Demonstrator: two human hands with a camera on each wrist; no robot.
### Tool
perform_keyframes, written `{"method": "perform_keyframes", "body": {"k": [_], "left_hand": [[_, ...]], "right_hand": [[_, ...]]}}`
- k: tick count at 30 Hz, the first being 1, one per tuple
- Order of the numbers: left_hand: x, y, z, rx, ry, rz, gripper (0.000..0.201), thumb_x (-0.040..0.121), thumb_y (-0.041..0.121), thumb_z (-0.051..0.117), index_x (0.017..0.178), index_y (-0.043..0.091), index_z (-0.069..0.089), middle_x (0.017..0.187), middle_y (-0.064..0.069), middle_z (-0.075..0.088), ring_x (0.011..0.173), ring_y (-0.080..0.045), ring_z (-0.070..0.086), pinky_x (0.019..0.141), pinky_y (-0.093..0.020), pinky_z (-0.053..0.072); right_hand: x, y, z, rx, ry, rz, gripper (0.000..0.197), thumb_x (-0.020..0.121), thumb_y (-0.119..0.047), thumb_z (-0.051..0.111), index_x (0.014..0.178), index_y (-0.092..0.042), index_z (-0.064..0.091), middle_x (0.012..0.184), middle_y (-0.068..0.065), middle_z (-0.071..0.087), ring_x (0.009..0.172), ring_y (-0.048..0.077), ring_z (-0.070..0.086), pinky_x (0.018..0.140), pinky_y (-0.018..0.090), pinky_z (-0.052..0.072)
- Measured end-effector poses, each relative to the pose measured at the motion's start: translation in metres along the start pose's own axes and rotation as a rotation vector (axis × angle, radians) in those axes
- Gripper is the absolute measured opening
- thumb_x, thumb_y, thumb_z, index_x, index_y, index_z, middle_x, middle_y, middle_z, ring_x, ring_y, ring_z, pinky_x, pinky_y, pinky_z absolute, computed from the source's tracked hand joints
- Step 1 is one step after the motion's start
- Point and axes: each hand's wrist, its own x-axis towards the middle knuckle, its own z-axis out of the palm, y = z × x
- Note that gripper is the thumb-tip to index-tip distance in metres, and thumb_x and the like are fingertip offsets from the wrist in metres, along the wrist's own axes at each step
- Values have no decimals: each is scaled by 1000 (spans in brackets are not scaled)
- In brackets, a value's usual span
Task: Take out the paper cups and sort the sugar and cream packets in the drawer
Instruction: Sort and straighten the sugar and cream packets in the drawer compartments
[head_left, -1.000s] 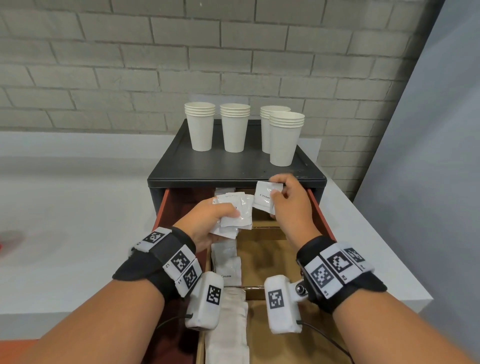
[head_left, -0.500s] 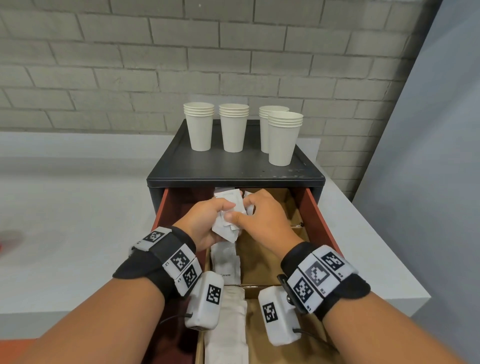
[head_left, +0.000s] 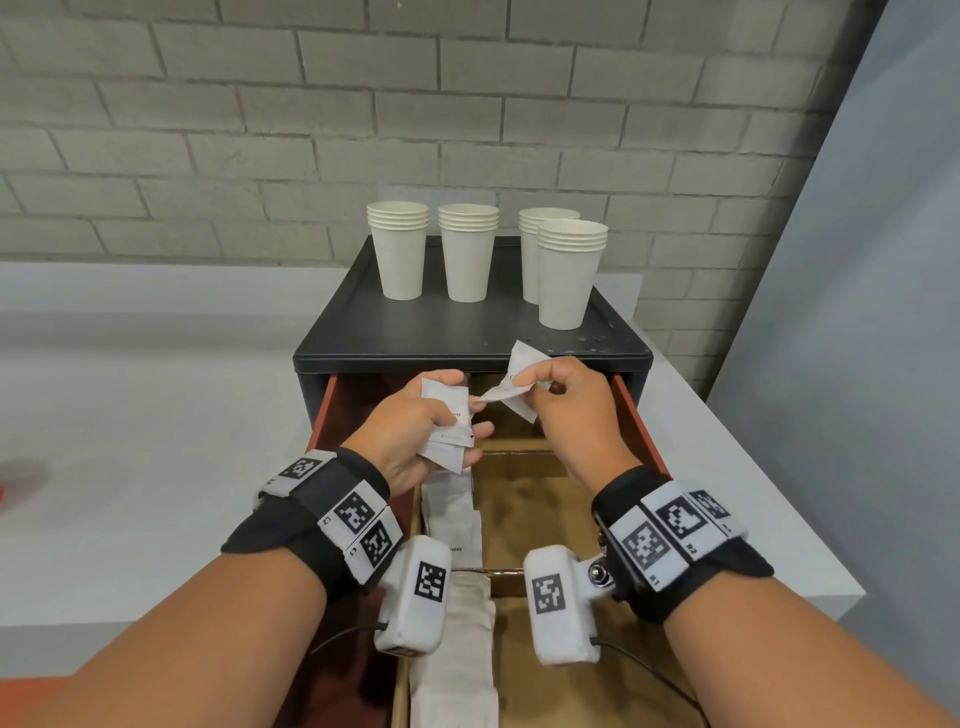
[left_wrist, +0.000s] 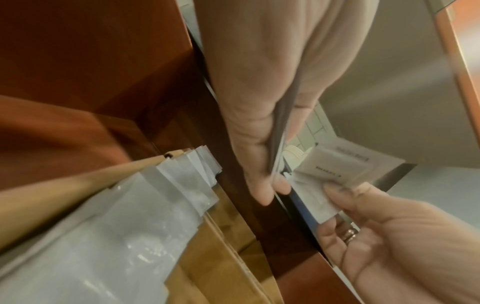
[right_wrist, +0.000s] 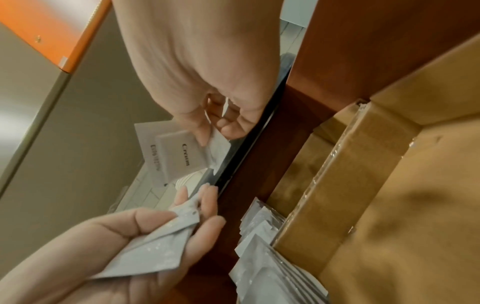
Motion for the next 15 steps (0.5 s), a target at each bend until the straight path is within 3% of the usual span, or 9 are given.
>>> {"method": "perform_keyframes", "body": {"k": [2, 4, 6, 8, 10, 12, 15], "left_hand": [[0, 1, 1, -27, 46, -22, 35, 92, -8, 38, 103, 21, 54, 110, -21, 56, 85, -31, 62, 77, -44, 54], [0, -1, 3, -16, 23, -53, 15, 96, 8, 46, 103, 18, 54, 105, -21, 57, 74, -26, 62, 66, -40, 56], [-1, -3, 3, 41, -40, -65, 11, 93, 14, 56, 103, 16, 53, 93, -16, 59, 63, -21, 62, 56, -33, 55], [-2, -4, 2, 64, -93, -31, 20, 88, 1, 58, 100, 15, 50, 88, -14, 59, 61, -20, 61, 54, -29, 56], [-2, -4, 0, 60, -119, 31, 30, 84, -11, 56, 98, 16, 49, 96, -18, 58, 65, -23, 61, 53, -28, 55], [-2, -2, -2, 66, -90, 81, 34, 83, -14, 55, 97, 17, 49, 108, -19, 57, 73, -26, 62, 54, -26, 55], [-3, -3, -4, 123, -80, 130, 34, 83, -13, 56, 96, 17, 50, 108, -18, 56, 78, -28, 62, 55, -26, 55]], "right_hand": [[-2, -1, 2, -24, 5, -33, 30, 90, -3, 57, 71, -26, 61, 104, -7, 53, 104, 11, 50, 96, 36, 50], [-3, 1, 5, -40, -5, -51, 25, 89, -3, 59, 74, -22, 63, 103, -8, 51, 107, 11, 49, 95, 35, 51], [-4, 1, 8, -53, -23, -67, 18, 88, -2, 59, 80, -17, 67, 96, -11, 50, 106, 11, 49, 93, 32, 52], [-5, 1, 10, -49, -49, -71, 15, 89, -1, 59, 86, -12, 69, 93, -12, 50, 104, 10, 49, 88, 29, 53], [-5, 0, 12, -30, -82, -43, 15, 90, -2, 57, 95, -10, 69, 104, -6, 52, 104, 10, 50, 80, 24, 55], [-4, -1, 11, 44, -98, 28, 17, 93, -6, 53, 101, -10, 67, 114, 0, 53, 106, 12, 52, 79, 23, 54], [-5, -4, 10, 198, -144, 145, 13, 91, -14, 58, 99, -8, 67, 111, 2, 59, 102, 15, 58, 82, 28, 55]]}}
